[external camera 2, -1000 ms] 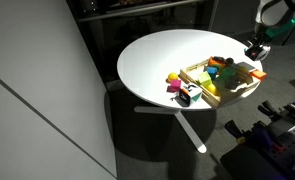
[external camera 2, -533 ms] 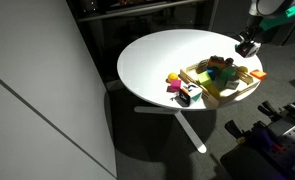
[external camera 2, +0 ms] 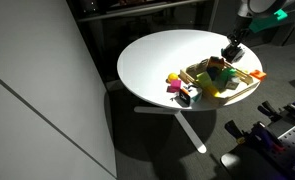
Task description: Pick up the black and white object and then place it on the tray
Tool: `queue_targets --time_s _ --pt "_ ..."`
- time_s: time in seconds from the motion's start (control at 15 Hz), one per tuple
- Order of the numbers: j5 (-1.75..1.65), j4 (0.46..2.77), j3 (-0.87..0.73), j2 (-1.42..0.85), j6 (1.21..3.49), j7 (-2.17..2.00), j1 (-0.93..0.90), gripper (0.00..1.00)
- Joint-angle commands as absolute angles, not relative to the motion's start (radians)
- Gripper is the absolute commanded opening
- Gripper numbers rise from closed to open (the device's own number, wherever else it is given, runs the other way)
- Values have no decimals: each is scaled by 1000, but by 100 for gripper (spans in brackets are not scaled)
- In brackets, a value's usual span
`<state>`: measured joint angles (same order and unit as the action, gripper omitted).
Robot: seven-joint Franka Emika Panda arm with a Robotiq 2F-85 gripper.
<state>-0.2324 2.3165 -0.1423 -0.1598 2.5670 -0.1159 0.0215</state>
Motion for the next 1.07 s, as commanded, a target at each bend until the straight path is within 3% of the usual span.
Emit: queue_targets --time_s 0.0,0.87,0.93,1.0 --pt "-157 2312 -90 -153 2537 -86 23 5" --pt "-125 2208 -3 -269 2565 -175 -71 5" --pt "-134 2204 -7 -279 2574 -185 -81 31" --pt "-141 2200 -10 -287 2581 -195 -90 37"
